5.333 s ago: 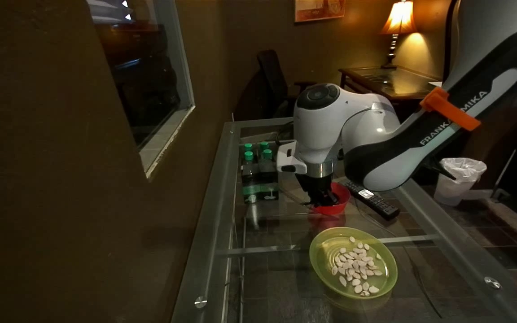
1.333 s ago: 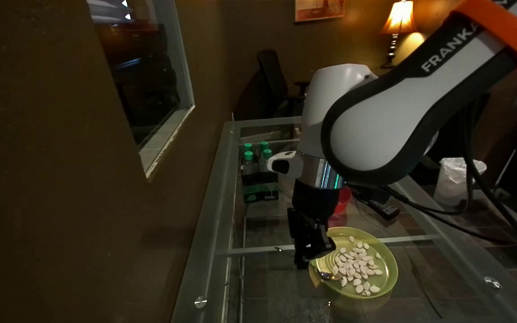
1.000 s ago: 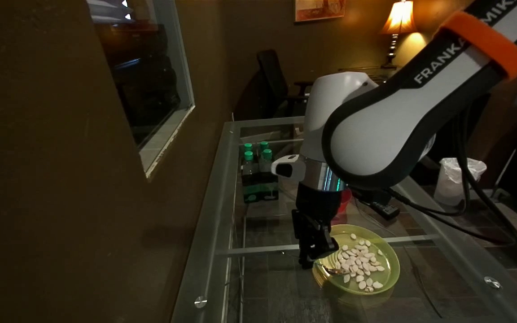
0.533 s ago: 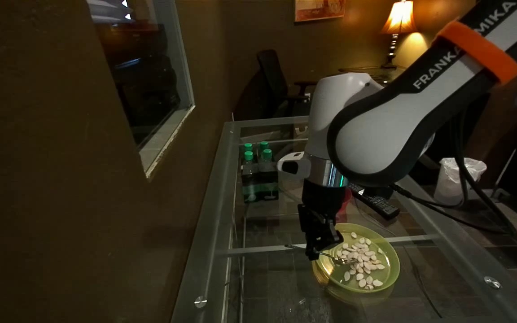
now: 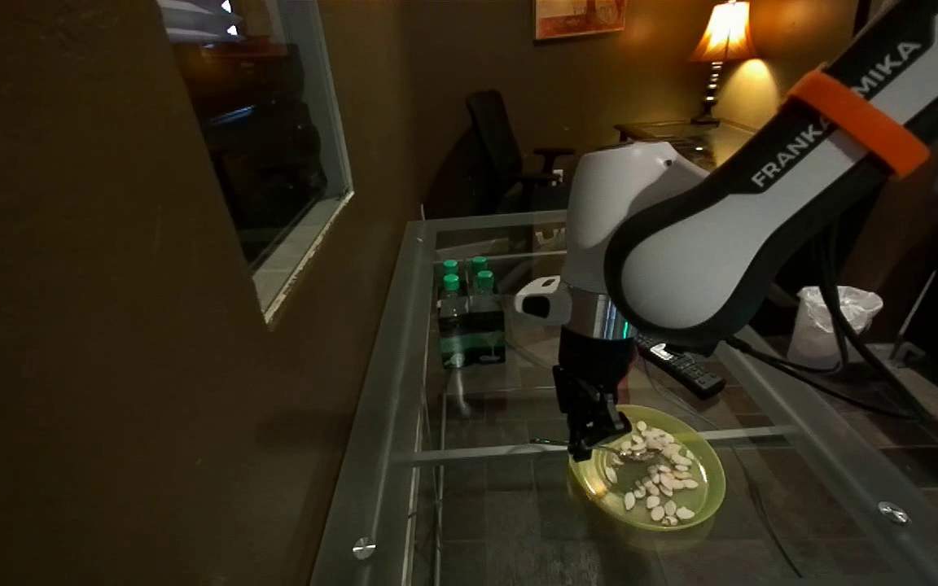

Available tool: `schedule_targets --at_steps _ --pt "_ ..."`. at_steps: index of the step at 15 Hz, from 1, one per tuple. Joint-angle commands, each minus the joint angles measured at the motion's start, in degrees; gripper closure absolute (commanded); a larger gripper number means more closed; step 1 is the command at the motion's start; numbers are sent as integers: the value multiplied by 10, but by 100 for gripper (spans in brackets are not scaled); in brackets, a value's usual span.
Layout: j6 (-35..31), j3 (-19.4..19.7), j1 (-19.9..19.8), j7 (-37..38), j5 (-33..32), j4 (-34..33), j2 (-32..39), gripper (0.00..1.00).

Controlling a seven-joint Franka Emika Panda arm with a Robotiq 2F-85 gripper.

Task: Pick up the spoon and scoop some of the contents from the green plate and pour them in the red bowl

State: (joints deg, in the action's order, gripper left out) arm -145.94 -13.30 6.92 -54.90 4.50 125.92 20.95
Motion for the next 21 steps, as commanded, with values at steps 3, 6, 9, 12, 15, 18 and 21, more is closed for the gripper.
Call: schedule_targets --at_steps 3,6,9,12,15,18,21 --pt "-20 22 14 86 -86 8 2 98" --pt "-18 24 16 114 -119 7 3 98" --pt "-14 27 20 145 -144 3 9 98" --pt "-11 29 23 175 -165 1 14 98" --pt "-17 35 28 210 -188 1 18 98" --pt "-21 34 29 235 -207 1 19 98" --pt "-23 34 31 256 -225 0 22 98"
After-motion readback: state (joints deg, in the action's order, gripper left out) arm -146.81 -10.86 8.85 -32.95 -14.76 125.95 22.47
